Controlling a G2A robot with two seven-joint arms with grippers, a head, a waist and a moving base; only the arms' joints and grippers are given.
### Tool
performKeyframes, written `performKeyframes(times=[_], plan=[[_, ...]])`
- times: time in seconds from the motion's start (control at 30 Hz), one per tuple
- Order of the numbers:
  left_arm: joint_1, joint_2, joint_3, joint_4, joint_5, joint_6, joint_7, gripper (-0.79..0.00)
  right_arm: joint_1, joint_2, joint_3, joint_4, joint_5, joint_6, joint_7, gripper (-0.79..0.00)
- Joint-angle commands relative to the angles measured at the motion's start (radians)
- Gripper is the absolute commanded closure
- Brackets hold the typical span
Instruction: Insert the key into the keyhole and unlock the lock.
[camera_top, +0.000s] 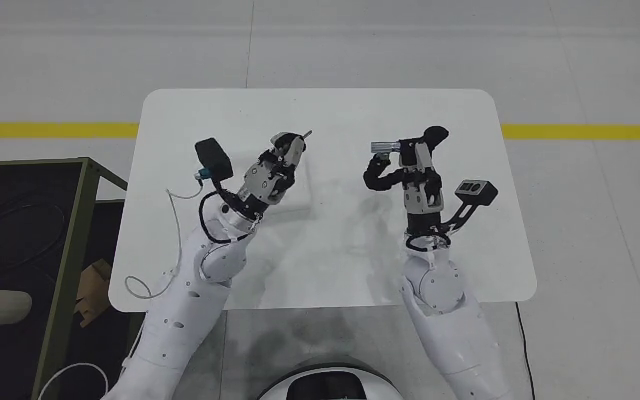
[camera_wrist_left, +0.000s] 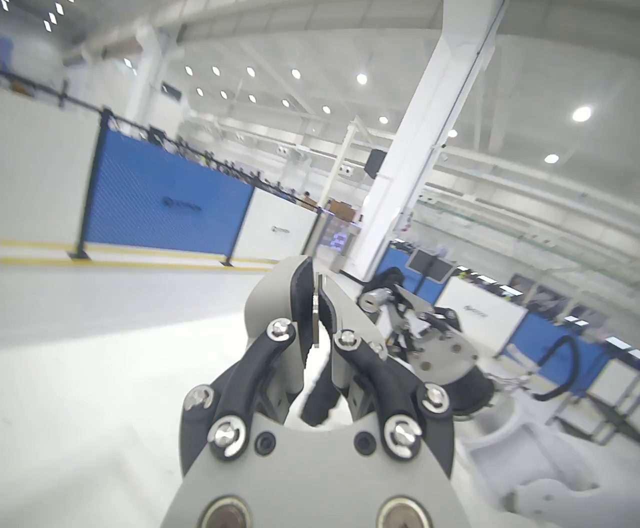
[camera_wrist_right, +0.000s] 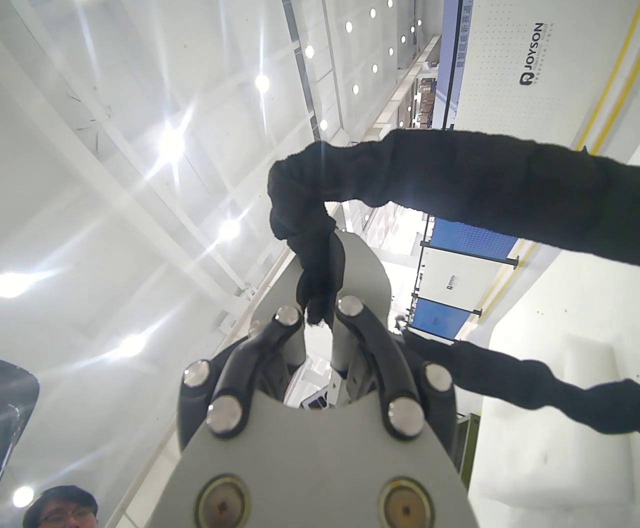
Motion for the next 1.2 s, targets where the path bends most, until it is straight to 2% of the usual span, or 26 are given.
performKeyframes(times=[0.0,0.1,0.2,0.27,0.3,0.6,0.7,0.9,1.07,1.1,1.17], plan=[[-0.02,0.005,0.003,0.021,0.329,0.043,0.206,0.0,-0.003,-0.001,0.002,-0.016,0.022,0.013,0.002,0.0],[-0.054,0.013,0.035,0.107,0.648,0.151,0.471,0.0,-0.012,-0.001,0.01,-0.042,0.05,0.028,0.013,0.0],[-0.096,0.015,0.069,0.202,0.828,0.26,0.641,0.0,-0.023,-0.001,0.018,-0.059,0.072,0.043,0.024,0.0],[-0.113,0.013,0.09,0.255,0.875,0.324,0.736,0.0,-0.028,-0.002,0.018,-0.069,0.111,0.058,0.03,0.0],[-0.121,0.013,0.091,0.272,0.899,0.358,0.751,0.0,-0.028,-0.001,0.02,-0.076,0.117,0.06,0.049,0.0],[-0.113,0.013,0.091,0.257,0.906,0.365,0.741,0.0,-0.039,-0.001,0.024,-0.089,0.124,0.064,0.063,0.0],[-0.14,0.033,0.051,0.253,1.105,0.441,0.773,0.0,-0.053,0.003,0.025,-0.115,0.193,0.102,0.142,0.0],[-0.224,0.069,0.015,0.27,1.423,0.533,0.955,0.0,-0.089,0.016,0.057,-0.155,0.276,0.212,0.305,0.0],[-0.252,0.07,0.009,0.31,1.411,0.573,0.955,0.0,-0.105,0.023,0.071,-0.176,0.314,0.258,0.408,0.0],[-0.252,0.07,0.009,0.31,1.411,0.573,0.955,0.0,-0.101,0.026,0.072,-0.194,0.308,0.218,0.471,0.0],[-0.252,0.07,0.009,0.31,1.411,0.573,0.955,0.0,-0.101,0.026,0.072,-0.194,0.308,0.218,0.471,0.0]])
